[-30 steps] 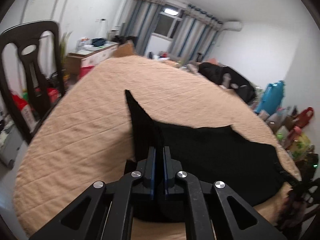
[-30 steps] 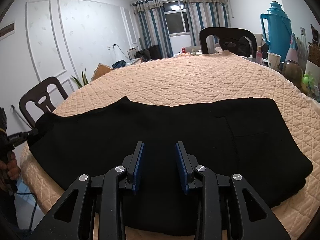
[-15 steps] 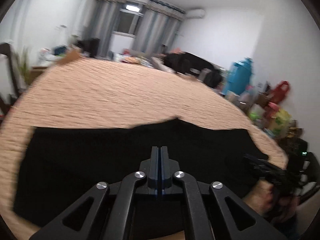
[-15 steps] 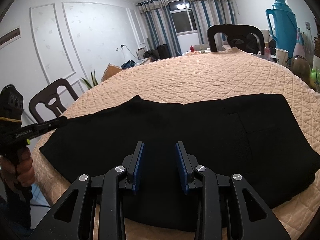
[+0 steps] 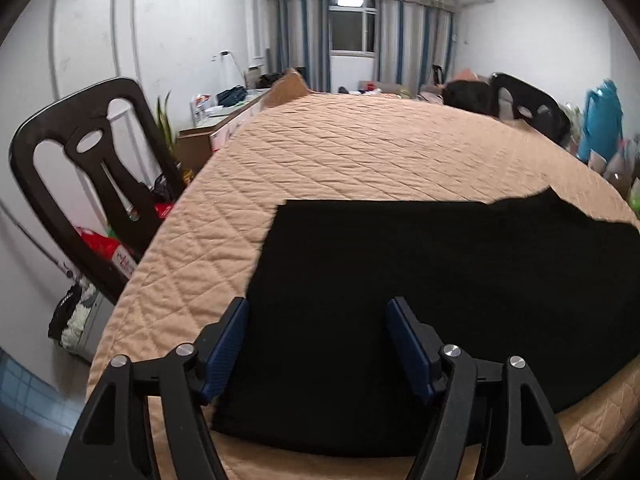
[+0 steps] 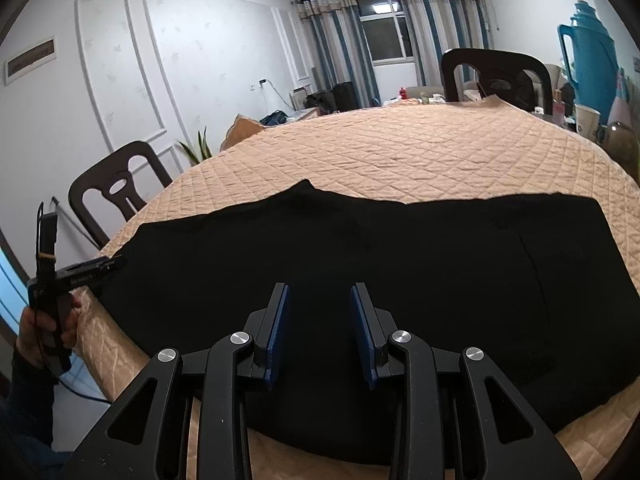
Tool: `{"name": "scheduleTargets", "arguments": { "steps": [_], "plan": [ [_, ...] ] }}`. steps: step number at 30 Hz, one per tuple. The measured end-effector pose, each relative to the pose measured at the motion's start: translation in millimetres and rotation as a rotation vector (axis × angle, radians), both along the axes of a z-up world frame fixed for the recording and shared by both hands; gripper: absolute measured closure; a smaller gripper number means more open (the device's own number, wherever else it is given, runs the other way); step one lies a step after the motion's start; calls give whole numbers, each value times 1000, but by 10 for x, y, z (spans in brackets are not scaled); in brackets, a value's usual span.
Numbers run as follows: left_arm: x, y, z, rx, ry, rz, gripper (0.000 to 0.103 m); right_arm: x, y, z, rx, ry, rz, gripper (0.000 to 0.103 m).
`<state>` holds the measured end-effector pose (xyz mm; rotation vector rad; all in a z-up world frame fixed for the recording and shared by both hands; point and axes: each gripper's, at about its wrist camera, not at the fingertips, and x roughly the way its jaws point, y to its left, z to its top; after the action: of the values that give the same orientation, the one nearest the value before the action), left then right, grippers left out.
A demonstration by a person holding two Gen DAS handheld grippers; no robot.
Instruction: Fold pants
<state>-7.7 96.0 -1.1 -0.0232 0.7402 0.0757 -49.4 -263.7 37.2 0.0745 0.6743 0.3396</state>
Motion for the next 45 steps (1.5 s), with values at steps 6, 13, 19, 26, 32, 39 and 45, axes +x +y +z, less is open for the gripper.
{"name": "scheduleTargets", "arguments": {
  "steps": [6,13,19,26,32,39,45],
  "plan": [
    [-22,-34,6,-71,4,-14,84,-18,18,10,8,-8,16,71],
    [-2,38,129,-248,-2,-36,95,-13,-12,0,24,-4,14,71],
    [54,-454,425,-392,-64,-213,95,-13,-31,28,55,-3,19,71],
    [290,-1460,264,-453,44,-471,95,17,-107,-9,138,34,25,71],
    [219,-1682,102,-461,119,-569,83,75,-153,-99,219,92,45,71],
    [75,-1098,424,-435,-53,-430,59,207,38,-192,326,183,131,62],
    [112,-776,215,-391,-34,-311,59,377,376,-252,241,247,188,61]
  ]
}}
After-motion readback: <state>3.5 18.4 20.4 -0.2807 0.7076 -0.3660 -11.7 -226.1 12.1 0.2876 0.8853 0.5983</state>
